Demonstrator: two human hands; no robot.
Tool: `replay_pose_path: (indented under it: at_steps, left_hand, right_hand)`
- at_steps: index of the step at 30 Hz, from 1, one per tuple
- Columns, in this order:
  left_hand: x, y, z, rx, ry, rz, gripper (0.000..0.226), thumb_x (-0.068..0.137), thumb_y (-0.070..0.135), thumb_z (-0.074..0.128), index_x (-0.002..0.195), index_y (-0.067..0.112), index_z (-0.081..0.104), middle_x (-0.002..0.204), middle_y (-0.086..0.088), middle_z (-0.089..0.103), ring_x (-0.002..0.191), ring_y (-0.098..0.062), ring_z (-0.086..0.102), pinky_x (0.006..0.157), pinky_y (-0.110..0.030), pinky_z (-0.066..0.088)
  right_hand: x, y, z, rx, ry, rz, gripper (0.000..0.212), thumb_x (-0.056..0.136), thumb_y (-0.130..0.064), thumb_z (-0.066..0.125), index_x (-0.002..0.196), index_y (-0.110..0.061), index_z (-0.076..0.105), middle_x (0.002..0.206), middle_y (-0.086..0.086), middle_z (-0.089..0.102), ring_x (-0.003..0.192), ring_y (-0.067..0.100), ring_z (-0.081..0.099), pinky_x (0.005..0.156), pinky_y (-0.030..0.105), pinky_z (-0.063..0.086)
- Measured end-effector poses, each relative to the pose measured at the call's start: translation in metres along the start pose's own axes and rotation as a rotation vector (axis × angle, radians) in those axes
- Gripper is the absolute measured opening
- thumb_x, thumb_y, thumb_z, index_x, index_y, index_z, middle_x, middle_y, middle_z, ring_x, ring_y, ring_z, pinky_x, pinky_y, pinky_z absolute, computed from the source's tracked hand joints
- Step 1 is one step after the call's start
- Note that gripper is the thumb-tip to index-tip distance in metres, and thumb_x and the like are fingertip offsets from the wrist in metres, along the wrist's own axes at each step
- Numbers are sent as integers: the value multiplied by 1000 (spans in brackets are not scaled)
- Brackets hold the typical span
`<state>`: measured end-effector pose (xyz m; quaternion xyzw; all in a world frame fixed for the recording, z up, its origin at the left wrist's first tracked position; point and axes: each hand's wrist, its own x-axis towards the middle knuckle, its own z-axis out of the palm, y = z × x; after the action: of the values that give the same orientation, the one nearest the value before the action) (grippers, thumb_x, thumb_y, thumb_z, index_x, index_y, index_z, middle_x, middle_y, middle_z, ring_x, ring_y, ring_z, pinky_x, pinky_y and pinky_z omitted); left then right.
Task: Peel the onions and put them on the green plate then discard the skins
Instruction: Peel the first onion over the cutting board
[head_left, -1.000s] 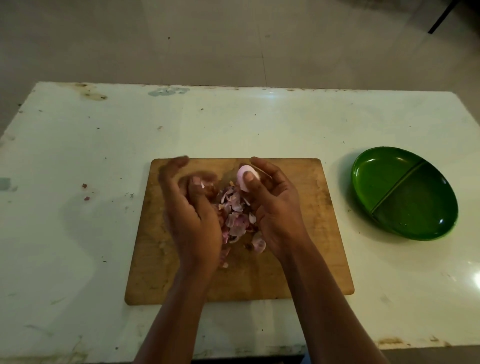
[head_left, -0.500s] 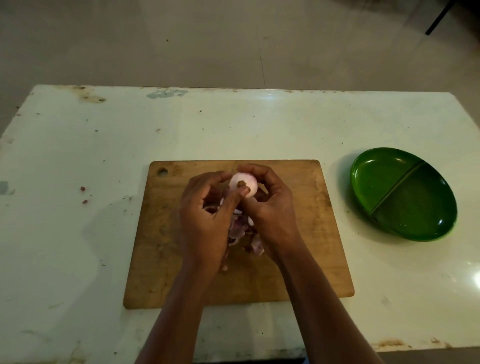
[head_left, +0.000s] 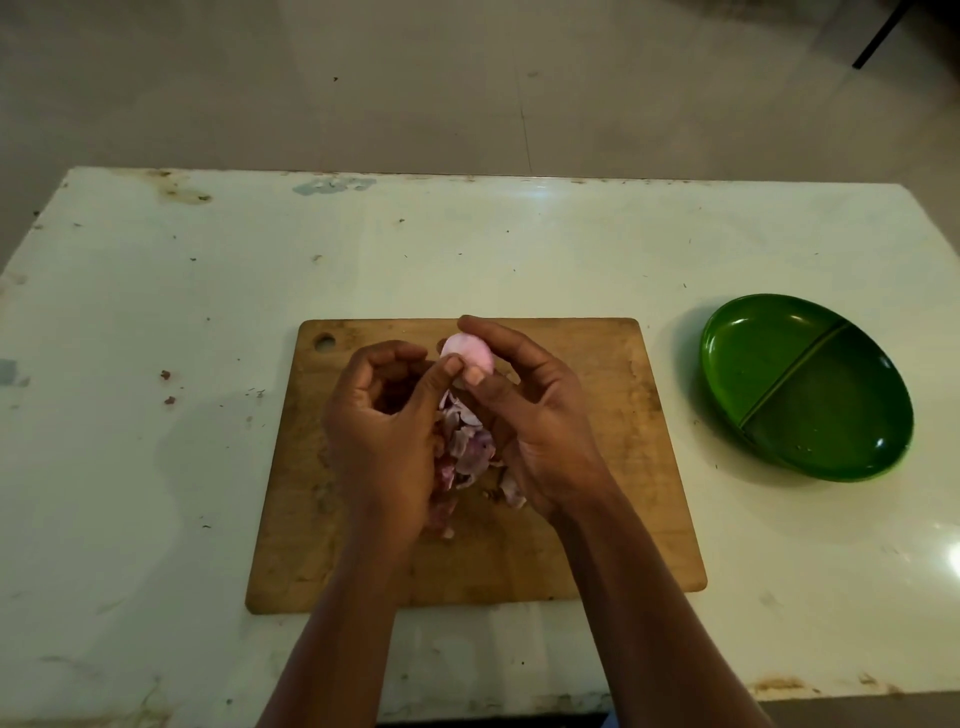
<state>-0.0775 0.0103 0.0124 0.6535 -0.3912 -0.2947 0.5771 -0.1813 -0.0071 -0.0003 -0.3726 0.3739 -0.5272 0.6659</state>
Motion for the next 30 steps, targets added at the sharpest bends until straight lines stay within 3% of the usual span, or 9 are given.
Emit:
replay_pose_path:
  at_steps: [4,7,11,13,16,21,23,26,30]
  left_hand:
    - [1,1,-1,-25,-13,-25,18,74,19,77,85,25,63,82,14,66,74,6,64,60,-6,46]
    - [5,2,-5,-64,-91,-114,21,70,26,76,87,22,64,82,10,68,74,3,66,58,-8,48]
    - [14,-2,-15,-248,-247,-284,44,49,41,77,86,20,64,83,3,72,84,-18,70,73,-32,54]
    - [18,-2,-18,-319,-287,-299,45,46,39,77,83,19,61,77,3,72,82,-18,69,74,-33,51]
    - [18,-2,-18,-400,-326,-294,32,53,28,78,73,21,55,69,4,69,74,-14,67,73,-33,49]
    - [17,-7,-17,-360,-321,-246,30,63,31,81,55,29,52,70,-4,59,78,-22,61,76,-38,51]
    - [14,-6,-13,-253,-260,-179,29,73,29,75,63,24,48,69,-5,54,75,-22,59,71,-34,53]
    - [10,-3,-8,-127,-171,-82,32,84,13,64,66,17,39,62,1,46,61,-4,50,57,-15,48]
    - [7,-2,-7,-31,-134,-16,35,88,15,61,65,20,36,62,1,43,58,-1,46,53,-11,44]
  right_hand:
    - [1,1,-1,-18,-2,0,36,83,7,64,114,-10,64,119,11,67,110,23,65,91,40,55]
    - [2,0,-3,-4,-22,-3,37,80,8,66,111,-12,65,118,11,67,110,24,65,90,39,55]
    - [3,-2,-5,69,-96,4,40,75,4,70,111,-11,66,118,11,67,113,25,63,90,37,54]
    - [3,-2,-5,115,-138,-2,39,76,9,66,110,-11,67,116,10,68,112,24,63,90,36,54]
    - [2,-3,-5,135,-163,-10,40,75,9,67,111,-10,67,113,7,69,111,23,63,91,34,54]
    - [2,-3,-4,138,-138,-2,42,71,2,68,112,-8,65,111,5,69,110,22,64,90,32,54]
    - [2,-2,-3,152,-107,11,42,71,2,67,111,-7,64,111,7,69,109,22,64,89,32,54]
    - [2,-1,-2,191,-66,32,39,73,2,69,110,-8,66,111,10,68,107,25,64,85,29,55]
    - [3,1,-1,152,-25,58,41,73,-2,67,113,-7,64,110,9,68,106,25,65,84,30,56]
